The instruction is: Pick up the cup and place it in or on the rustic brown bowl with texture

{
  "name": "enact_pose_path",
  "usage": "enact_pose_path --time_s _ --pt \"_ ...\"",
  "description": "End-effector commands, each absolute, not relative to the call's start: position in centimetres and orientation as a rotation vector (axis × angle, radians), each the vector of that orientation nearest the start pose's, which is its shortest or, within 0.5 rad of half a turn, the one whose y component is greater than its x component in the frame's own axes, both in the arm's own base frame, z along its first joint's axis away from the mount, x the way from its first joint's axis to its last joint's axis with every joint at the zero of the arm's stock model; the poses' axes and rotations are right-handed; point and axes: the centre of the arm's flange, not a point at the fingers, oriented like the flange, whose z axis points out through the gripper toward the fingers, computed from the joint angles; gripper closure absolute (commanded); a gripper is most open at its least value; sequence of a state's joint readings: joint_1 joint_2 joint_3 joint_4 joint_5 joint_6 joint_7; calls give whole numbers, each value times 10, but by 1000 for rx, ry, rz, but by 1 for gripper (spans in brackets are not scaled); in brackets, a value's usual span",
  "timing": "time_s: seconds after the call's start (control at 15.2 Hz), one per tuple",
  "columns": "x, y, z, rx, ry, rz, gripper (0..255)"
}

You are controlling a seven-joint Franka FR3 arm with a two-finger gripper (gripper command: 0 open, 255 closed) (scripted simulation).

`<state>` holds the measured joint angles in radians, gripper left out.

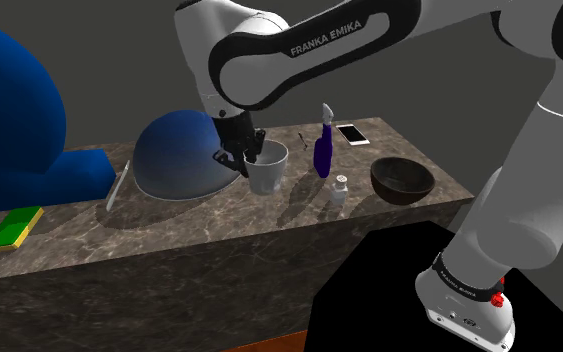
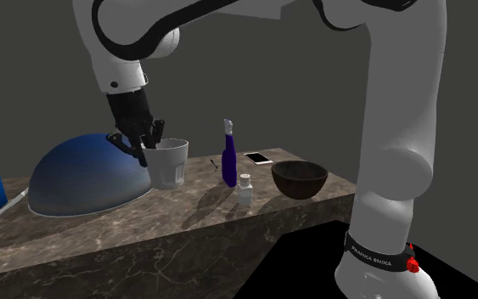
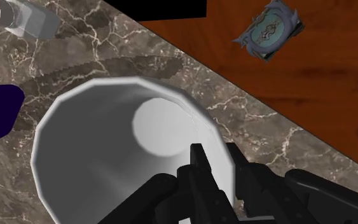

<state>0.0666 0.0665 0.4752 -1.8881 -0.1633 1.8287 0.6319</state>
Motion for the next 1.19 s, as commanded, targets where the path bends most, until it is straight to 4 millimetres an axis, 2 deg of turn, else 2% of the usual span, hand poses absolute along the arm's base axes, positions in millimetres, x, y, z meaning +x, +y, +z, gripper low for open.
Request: enact_pose_path --time_s 0.0,0.66,1.12 --pt "492 275 474 -3310 63 47 255" --pt "492 275 524 -3310 63 47 255" --pt "437 201 531 -3310 63 47 255"
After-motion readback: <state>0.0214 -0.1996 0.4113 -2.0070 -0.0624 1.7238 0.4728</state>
